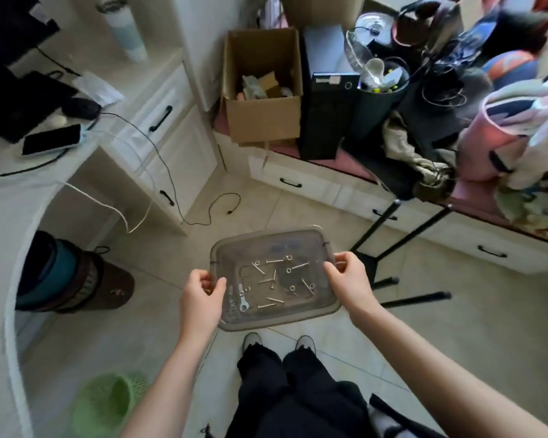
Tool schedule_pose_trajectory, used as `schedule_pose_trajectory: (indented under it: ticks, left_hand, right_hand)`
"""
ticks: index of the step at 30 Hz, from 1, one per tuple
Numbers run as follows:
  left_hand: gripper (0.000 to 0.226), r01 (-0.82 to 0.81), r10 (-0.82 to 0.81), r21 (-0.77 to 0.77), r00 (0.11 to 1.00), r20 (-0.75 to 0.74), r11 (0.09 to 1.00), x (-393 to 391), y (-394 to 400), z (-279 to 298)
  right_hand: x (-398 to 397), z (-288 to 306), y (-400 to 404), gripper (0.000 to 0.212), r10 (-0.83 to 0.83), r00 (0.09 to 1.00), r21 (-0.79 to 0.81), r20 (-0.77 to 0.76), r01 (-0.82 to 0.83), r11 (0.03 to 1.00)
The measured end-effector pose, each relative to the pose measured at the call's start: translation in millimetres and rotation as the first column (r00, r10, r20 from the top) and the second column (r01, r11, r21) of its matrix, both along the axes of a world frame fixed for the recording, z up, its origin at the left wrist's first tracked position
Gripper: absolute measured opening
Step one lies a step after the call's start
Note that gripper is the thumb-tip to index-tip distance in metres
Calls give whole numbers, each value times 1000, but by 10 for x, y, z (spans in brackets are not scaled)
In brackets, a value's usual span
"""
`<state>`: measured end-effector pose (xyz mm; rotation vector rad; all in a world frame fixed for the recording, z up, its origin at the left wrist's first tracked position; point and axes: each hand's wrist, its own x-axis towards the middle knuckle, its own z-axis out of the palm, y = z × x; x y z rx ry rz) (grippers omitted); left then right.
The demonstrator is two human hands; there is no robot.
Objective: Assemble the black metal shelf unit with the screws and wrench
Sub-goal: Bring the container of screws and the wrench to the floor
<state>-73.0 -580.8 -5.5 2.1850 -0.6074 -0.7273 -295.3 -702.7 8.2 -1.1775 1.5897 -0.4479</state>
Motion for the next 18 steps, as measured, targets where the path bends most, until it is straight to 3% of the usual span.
schedule_pose_trajectory:
  ticks: [9, 18]
  left_hand:
    - [17, 295, -294, 42, 955, -23, 955, -512, -710, 4]
    - [15, 568, -565, 21, 822, -74, 823, -964, -1370, 95]
  right_hand:
    - [-743, -112, -49, 9, -327, 945, 66, 4, 326, 943]
    - [-1274, -171, -27, 13, -594, 804, 42, -1, 594, 804]
